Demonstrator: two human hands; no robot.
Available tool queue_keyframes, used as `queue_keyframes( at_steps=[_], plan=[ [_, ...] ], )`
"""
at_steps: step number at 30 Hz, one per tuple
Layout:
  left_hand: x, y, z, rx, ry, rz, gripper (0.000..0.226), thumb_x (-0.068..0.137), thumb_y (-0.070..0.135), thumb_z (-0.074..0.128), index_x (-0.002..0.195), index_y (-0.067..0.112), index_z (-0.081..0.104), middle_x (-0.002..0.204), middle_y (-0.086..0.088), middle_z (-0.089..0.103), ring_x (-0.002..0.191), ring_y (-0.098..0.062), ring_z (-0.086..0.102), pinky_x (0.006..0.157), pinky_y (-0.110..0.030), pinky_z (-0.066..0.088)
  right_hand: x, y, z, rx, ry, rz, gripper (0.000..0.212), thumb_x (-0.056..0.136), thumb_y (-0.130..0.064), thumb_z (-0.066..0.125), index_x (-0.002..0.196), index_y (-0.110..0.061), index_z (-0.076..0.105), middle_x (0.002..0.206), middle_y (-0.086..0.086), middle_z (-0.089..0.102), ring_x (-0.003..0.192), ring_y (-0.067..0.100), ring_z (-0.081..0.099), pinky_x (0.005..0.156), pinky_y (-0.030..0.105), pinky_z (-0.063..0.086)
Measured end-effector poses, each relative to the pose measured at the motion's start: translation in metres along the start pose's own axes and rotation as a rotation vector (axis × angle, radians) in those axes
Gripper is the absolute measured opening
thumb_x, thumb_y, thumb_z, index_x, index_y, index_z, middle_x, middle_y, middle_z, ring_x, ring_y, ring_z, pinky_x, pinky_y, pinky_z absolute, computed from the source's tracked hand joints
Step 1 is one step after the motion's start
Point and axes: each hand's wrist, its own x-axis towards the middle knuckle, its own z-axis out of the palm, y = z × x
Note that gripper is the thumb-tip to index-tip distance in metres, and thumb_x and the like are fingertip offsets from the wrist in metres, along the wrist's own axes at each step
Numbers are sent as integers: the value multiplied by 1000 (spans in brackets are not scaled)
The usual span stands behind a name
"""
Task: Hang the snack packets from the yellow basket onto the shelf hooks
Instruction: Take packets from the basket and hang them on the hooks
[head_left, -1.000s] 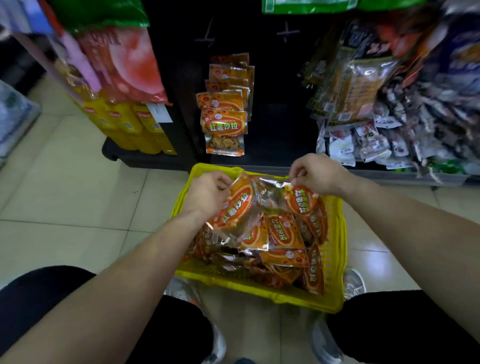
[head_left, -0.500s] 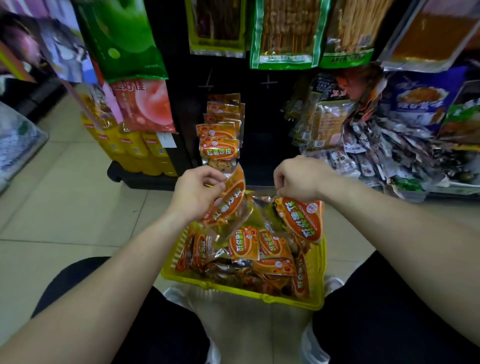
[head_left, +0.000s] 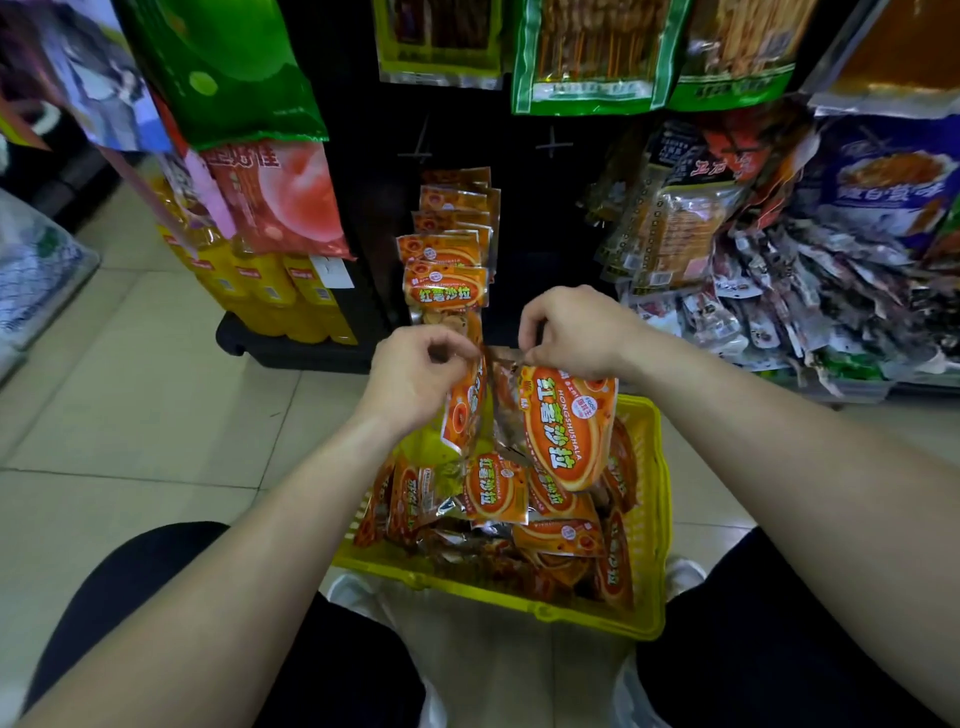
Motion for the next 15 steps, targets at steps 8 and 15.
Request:
queue_keyframes(
  at_steps=[8, 15],
  plan=[
    [17, -6, -6, 181, -141, 32, 39, 92, -1, 57, 118, 24, 72, 121, 6, 68, 100, -7, 68, 86, -23, 57, 9, 14, -3, -64, -43, 36, 12, 88, -20, 68, 78, -25, 70, 73, -10, 69, 75, 11, 68, 68, 33, 59],
    [20, -9, -11, 380, -95, 150, 20, 81, 27, 81, 101, 26, 77, 97, 11, 64, 87, -9, 65, 77, -27, 55, 10, 30, -8, -25, -48, 50, 8, 89, -24, 70, 82, -27, 72, 77, -13, 69, 78, 9, 67, 72, 36, 60]
  ],
)
